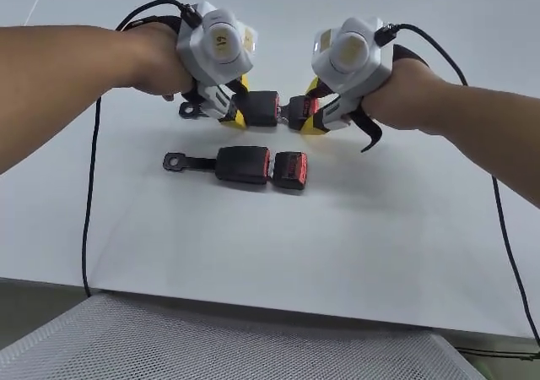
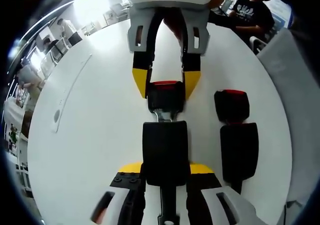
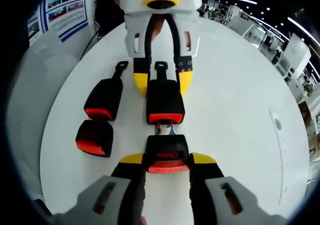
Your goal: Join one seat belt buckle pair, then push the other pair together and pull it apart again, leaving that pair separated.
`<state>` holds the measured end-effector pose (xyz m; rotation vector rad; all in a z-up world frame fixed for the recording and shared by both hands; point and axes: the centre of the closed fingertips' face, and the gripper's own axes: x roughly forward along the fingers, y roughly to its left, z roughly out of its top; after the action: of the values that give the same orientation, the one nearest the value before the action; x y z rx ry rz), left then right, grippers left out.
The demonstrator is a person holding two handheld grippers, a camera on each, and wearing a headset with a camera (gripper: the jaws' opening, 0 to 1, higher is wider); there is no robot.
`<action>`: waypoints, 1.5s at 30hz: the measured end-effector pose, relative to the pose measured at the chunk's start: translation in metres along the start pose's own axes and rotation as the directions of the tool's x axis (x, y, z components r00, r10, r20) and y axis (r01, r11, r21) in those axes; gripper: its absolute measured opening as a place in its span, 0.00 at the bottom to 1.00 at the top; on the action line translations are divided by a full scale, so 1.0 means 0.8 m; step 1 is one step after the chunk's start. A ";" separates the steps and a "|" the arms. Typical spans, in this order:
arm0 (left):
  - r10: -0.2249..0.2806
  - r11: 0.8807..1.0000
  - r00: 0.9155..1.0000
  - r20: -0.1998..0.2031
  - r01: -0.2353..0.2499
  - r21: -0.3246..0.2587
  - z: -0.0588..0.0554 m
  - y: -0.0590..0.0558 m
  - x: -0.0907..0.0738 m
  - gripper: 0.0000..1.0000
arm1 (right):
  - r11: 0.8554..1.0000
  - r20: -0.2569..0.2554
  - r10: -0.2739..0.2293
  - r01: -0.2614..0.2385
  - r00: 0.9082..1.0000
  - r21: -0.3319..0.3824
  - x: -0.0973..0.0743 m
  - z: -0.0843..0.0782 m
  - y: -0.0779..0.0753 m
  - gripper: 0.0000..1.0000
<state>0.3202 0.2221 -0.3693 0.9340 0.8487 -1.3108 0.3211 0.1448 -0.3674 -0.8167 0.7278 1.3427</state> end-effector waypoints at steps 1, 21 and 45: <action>0.000 1.000 1.000 -0.001 0.000 0.000 0.001 -0.001 -0.001 0.31 | 1.000 0.002 -0.001 0.001 1.000 0.004 -0.001 -0.001 0.000 0.32; -0.007 1.000 1.000 -0.007 0.007 0.004 0.001 -0.001 0.000 0.31 | 0.999 -0.002 -0.016 0.016 1.000 0.033 -0.032 -0.045 0.007 0.34; -0.008 1.000 1.000 -0.018 0.008 -0.004 0.000 0.002 0.002 0.32 | 0.991 -0.126 -0.059 0.073 0.990 0.108 -0.088 -0.150 0.003 0.34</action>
<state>0.3217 0.2216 -0.3710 0.9414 0.8701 -1.3089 0.3132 0.0057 -0.3727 -0.8306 0.8579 1.1894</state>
